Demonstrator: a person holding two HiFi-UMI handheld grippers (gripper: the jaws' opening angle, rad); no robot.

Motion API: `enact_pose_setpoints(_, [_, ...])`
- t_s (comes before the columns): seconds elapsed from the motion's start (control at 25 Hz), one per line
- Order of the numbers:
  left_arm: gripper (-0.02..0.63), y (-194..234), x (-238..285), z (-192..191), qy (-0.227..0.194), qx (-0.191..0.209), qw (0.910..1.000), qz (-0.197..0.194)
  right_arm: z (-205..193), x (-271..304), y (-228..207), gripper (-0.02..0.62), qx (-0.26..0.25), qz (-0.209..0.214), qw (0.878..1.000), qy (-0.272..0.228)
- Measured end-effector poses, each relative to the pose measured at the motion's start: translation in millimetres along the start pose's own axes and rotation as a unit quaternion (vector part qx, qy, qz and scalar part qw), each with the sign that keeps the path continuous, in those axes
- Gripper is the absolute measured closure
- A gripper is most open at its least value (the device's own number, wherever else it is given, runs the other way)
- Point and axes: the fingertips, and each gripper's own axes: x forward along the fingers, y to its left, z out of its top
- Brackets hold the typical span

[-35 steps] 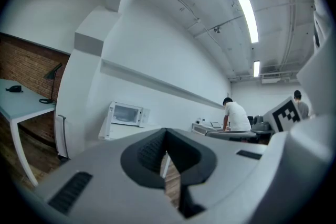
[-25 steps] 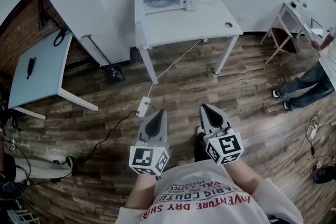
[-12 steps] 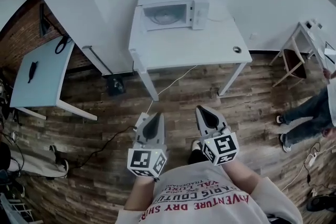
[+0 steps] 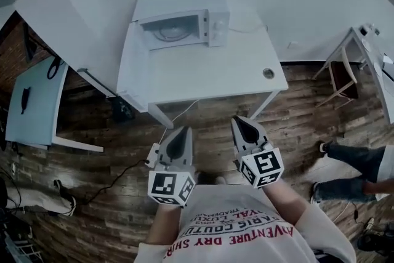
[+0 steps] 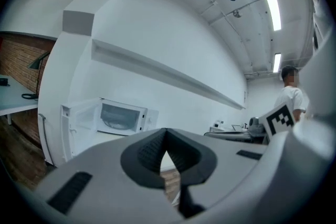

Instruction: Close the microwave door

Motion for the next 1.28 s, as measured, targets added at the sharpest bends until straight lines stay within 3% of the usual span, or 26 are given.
enact_pose_setpoints(0.36, [0.609,40,113,3,0.017,-0.008,0.9995,-0.025,9,83,-58,0.588,0.003,-0.025,1.000,0.008])
enact_pose_setpoints(0.84, [0.609,119,258,51,0.010,-0.008,0.9985,-0.054,56,224,-121,0.588,0.000,-0.055,0.998,0.011])
enact_pose_setpoints(1.08, [0.610,156,295,56,0.015,-0.013,0.9994,-0.029,75,284,-144,0.588,-0.011,-0.047,0.999,0.008])
enact_pose_setpoints(1.28, [0.609,181,307,59,0.011,-0.015,0.9996,0.022,83,327,-164,0.588,-0.015,-0.029,0.999,0.009])
